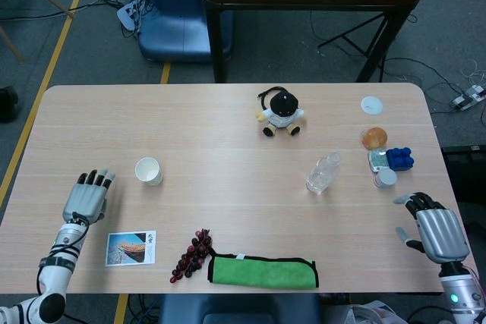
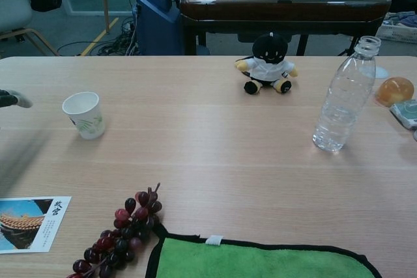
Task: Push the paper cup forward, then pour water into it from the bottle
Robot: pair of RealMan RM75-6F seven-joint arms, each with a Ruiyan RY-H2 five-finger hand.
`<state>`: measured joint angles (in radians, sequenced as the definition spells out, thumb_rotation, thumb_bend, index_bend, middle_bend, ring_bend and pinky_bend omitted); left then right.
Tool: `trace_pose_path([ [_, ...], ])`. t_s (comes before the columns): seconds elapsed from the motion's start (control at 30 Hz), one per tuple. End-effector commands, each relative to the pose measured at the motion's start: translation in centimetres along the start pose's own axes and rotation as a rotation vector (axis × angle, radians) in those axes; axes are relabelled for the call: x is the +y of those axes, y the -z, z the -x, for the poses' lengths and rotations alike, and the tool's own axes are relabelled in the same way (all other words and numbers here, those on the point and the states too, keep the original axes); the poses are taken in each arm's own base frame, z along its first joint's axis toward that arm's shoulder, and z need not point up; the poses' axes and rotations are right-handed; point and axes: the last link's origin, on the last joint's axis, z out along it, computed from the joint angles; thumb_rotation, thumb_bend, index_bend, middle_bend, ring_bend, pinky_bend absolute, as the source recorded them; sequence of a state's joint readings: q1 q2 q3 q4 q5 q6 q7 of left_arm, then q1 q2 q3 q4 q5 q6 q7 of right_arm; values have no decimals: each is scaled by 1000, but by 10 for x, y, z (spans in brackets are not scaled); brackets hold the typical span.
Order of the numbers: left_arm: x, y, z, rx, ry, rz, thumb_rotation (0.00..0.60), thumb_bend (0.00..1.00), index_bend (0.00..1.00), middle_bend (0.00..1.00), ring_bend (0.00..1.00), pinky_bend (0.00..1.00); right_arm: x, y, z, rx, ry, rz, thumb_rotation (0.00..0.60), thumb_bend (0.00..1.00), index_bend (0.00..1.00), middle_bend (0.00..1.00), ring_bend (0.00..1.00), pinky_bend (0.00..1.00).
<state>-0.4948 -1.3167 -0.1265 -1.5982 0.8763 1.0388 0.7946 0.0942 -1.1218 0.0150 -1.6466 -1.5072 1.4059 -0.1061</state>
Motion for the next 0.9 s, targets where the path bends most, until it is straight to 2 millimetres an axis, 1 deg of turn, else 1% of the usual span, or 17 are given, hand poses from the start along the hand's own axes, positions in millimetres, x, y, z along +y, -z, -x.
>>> trace_pose_path([
  [0.03, 0, -6, 1, -15, -2, -7, 600, 597, 39, 0, 0, 77, 0, 0, 0, -1, -2, 0, 600, 246, 342, 329, 229, 462],
  [0.17, 0, -15, 5, -38, 4, -10, 600, 597, 41, 0, 0, 77, 0, 0, 0, -2, -4, 0, 600, 247, 343, 329, 229, 462],
  [0.43, 9, -28, 4, -36, 19, -3, 600, 597, 41, 0, 0, 77, 2, -1, 0, -7, -5, 4, 600, 246, 343, 329, 229, 462],
  [0.67, 19, -35, 5, -44, 27, 18, 600, 596, 44, 0, 0, 77, 1, -1, 1, -11, -5, 2, 600, 246, 343, 329, 229, 462],
  [0.9, 29, -38, 4, -31, 22, 42, 600, 597, 47, 0, 0, 77, 0, -2, 5, -30, 3, -6, 600, 246, 343, 329, 229, 462],
])
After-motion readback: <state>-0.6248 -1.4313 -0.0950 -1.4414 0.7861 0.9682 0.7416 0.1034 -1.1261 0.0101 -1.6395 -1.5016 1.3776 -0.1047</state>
